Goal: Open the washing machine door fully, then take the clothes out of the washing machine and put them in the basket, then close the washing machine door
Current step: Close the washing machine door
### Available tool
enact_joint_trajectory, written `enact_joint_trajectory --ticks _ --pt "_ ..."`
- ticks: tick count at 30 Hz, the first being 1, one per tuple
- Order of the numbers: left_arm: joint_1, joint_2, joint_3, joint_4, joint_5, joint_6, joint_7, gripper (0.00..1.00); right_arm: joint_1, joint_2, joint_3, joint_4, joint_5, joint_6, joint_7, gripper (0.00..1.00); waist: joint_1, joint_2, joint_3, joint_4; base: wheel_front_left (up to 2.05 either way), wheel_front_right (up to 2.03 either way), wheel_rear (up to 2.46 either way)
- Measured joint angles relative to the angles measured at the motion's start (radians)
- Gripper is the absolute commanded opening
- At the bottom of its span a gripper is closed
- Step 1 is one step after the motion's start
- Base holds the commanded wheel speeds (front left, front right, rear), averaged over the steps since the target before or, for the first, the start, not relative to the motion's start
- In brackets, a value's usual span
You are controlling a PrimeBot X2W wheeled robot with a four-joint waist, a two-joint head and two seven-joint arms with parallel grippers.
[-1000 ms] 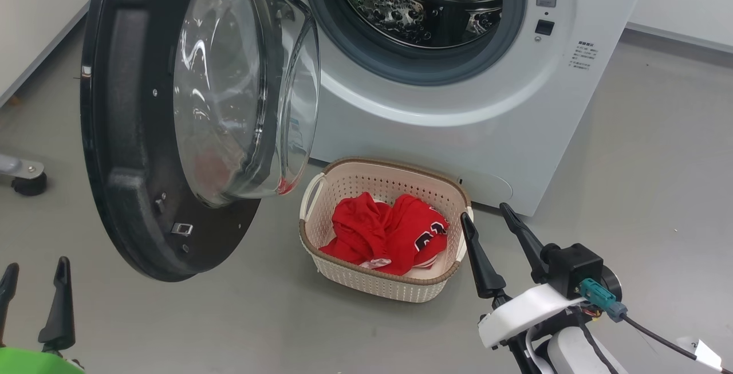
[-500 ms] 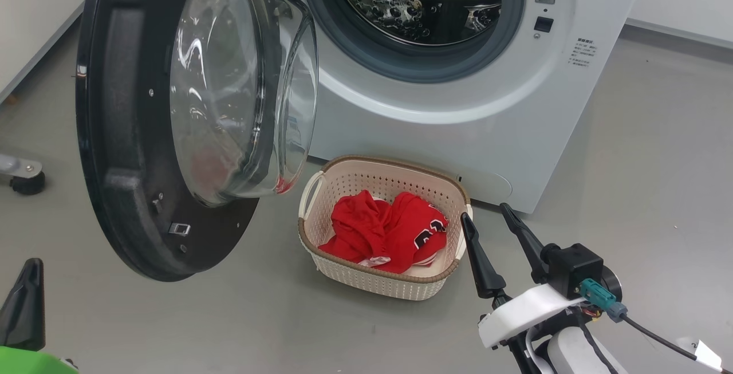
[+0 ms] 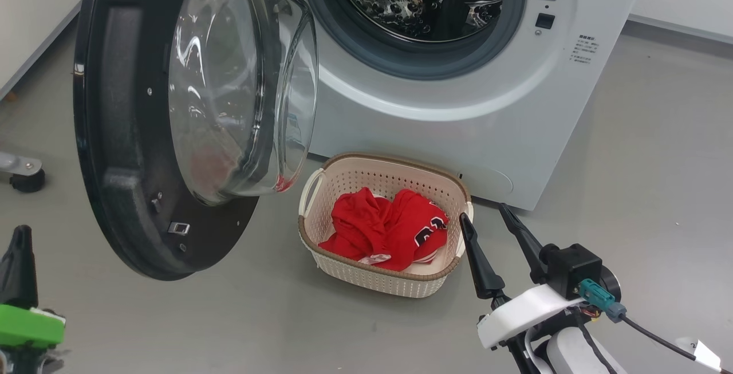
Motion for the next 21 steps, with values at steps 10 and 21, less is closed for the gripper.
enact_joint_trajectory --ticks 10,21 --pt "-0.103 -0.089 0.146 0.054 -0.426 0.004 0.206 0.00 -0.001 0.000 0.018 0.001 0.000 -0.001 0.000 1.00 0.0000 0.0000 0.014 -0.007 0.00 0.00 0.00" --pt "-0.217 -0.158 0.254 0.106 -0.761 0.179 0.425 0.00 -0.004 0.000 0.010 0.001 0.000 -0.001 0.000 1.00 0.0000 0.0000 0.028 -0.019 0.00 0.00 0.00"
